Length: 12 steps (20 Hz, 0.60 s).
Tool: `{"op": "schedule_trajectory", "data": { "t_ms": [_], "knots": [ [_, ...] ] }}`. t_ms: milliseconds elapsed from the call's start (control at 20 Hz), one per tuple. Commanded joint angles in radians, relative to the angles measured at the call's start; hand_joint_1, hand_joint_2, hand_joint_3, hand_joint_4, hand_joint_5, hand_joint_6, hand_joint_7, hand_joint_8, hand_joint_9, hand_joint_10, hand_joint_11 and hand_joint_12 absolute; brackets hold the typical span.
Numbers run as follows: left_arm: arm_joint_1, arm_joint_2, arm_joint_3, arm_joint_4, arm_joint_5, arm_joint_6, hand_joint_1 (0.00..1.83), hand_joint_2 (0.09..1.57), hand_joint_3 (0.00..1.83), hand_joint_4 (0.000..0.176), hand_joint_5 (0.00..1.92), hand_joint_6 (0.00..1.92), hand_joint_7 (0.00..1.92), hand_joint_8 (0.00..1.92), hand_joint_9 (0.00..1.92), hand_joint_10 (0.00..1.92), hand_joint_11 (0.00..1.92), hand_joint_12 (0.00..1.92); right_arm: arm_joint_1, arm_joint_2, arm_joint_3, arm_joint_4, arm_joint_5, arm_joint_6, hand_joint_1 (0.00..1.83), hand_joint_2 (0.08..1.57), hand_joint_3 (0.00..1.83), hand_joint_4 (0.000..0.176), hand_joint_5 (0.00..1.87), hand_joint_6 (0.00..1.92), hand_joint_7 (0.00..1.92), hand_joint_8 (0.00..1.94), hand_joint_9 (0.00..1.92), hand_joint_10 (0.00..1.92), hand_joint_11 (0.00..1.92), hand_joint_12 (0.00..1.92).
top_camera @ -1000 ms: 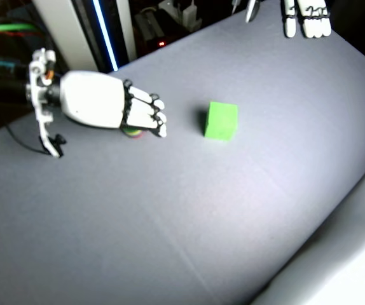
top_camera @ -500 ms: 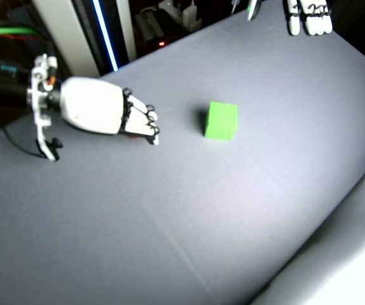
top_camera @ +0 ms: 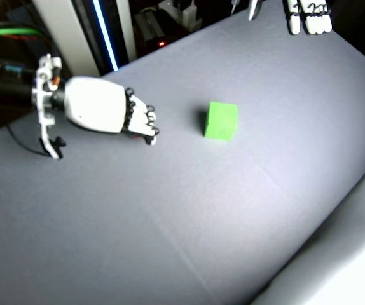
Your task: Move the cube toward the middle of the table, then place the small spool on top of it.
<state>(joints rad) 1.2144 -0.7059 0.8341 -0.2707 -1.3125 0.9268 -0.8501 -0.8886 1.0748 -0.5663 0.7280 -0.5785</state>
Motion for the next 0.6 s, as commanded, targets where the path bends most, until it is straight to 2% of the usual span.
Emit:
{"op": "schedule_trajectory", "data": {
  "t_ms": [0, 50, 100, 150, 200, 250, 300, 350, 400, 450, 500, 550],
  "knots": [
    [-0.001, 0.004, 0.002, -0.010, -0.120, -0.004, 0.15, 1.26, 0.01, 0.130, 0.01, 0.00, 0.00, 0.00, 0.00, 0.00, 0.00, 0.00, 0.013, -0.001, -0.001, 0.028, 0.095, 0.003, 1.03, 0.97, 0.00, 0.013, 0.67, 0.00, 0.74, 0.03, 0.70, 0.12, 0.17, 1.22],
    [0.000, 0.004, 0.003, -0.010, -0.120, -0.005, 0.14, 1.26, 0.01, 0.129, 0.00, 0.00, 0.00, 0.00, 0.00, 0.00, 0.00, 0.00, 0.013, -0.002, -0.001, 0.028, 0.095, 0.003, 1.02, 0.99, 0.00, 0.020, 0.71, 0.01, 0.74, 0.03, 0.67, 0.11, 0.14, 1.12],
    [0.000, 0.005, 0.003, -0.010, -0.120, -0.005, 0.14, 1.27, 0.01, 0.127, 0.00, 0.00, 0.00, 0.00, 0.00, 0.00, 0.00, 0.00, 0.013, -0.002, -0.001, 0.028, 0.095, 0.003, 1.04, 1.01, 0.00, 0.019, 0.76, 0.02, 0.78, 0.04, 0.71, 0.13, 0.14, 1.10],
    [0.000, 0.005, 0.003, -0.010, -0.120, -0.006, 0.14, 1.27, 0.01, 0.125, 0.00, 0.00, 0.01, 0.00, 0.00, 0.00, 0.00, 0.00, 0.013, -0.002, -0.001, 0.028, 0.095, 0.003, 1.04, 1.02, 0.00, 0.028, 0.79, 0.01, 0.81, 0.06, 0.73, 0.14, 0.15, 1.05],
    [0.000, 0.004, 0.003, -0.010, -0.120, -0.007, 0.16, 1.28, 0.01, 0.124, 0.00, 0.00, 0.01, 0.00, 0.00, 0.00, 0.00, 0.00, 0.013, -0.002, -0.001, 0.028, 0.095, 0.003, 1.07, 1.03, 0.00, 0.021, 0.85, 0.00, 0.82, 0.18, 0.68, 0.41, 0.19, 1.16],
    [0.000, 0.003, 0.004, -0.010, -0.119, -0.008, 0.17, 1.28, 0.01, 0.120, 0.00, 0.00, 0.00, 0.00, 0.00, 0.00, 0.00, 0.00, 0.013, -0.002, -0.001, 0.028, 0.095, 0.003, 1.08, 1.07, 0.01, 0.036, 0.99, 0.72, 0.78, 0.44, 0.58, 0.77, 0.19, 1.27],
    [0.000, -0.001, 0.006, -0.010, -0.114, -0.011, 0.17, 1.28, 0.01, 0.120, 0.00, 0.00, 0.01, 0.00, 0.00, 0.00, 0.00, 0.00, 0.013, -0.007, 0.001, 0.028, 0.095, 0.003, 1.12, 1.10, 0.00, 0.000, 0.99, 0.94, 0.65, 1.02, 0.51, 1.15, 0.23, 1.41],
    [0.000, -0.001, 0.007, -0.010, -0.114, -0.012, 0.17, 1.28, 0.01, 0.120, 0.00, 0.00, 0.01, 0.00, 0.00, 0.00, 0.00, 0.00, 0.013, -0.009, 0.001, 0.028, 0.095, 0.003, 1.12, 1.10, 0.00, 0.000, 0.99, 0.94, 0.65, 1.02, 0.51, 1.15, 0.23, 1.41],
    [0.000, -0.002, 0.008, -0.010, -0.113, -0.012, 0.17, 1.28, 0.00, 0.120, 0.01, 0.00, 0.01, 0.00, 0.00, 0.00, 0.00, 0.00, 0.016, -0.012, 0.002, 0.028, 0.095, 0.003, 1.21, 1.15, 0.00, 0.000, 0.95, 0.85, 0.80, 1.35, 0.52, 1.11, 0.23, 1.34],
    [0.000, -0.003, 0.009, -0.010, -0.112, -0.013, 0.18, 1.28, 0.00, 0.119, 0.01, 0.00, 0.02, 0.00, 0.00, 0.00, 0.00, 0.00, 0.021, -0.017, 0.005, 0.028, 0.095, 0.003, 1.22, 1.17, 0.00, 0.000, 0.96, 0.82, 0.80, 1.43, 0.53, 1.09, 0.24, 1.36],
    [0.000, -0.003, 0.010, -0.010, -0.112, -0.014, 0.17, 1.28, 0.00, 0.131, 0.00, 0.00, 0.02, 0.00, 0.00, 0.00, 0.01, 0.00, 0.030, -0.022, 0.010, 0.028, 0.095, 0.003, 1.23, 1.17, 0.00, 0.000, 1.01, 0.75, 0.78, 1.47, 0.53, 1.19, 0.27, 1.47],
    [0.000, -0.004, 0.010, -0.011, -0.112, -0.015, 0.19, 1.28, 0.00, 0.134, 0.01, 0.00, 0.01, 0.00, 0.00, 0.00, 0.00, 0.00, 0.038, -0.025, 0.014, 0.028, 0.095, 0.003, 1.19, 1.09, 0.00, 0.000, 1.06, 0.79, 0.65, 1.44, 0.51, 1.57, 0.34, 1.76]
  ]
}}
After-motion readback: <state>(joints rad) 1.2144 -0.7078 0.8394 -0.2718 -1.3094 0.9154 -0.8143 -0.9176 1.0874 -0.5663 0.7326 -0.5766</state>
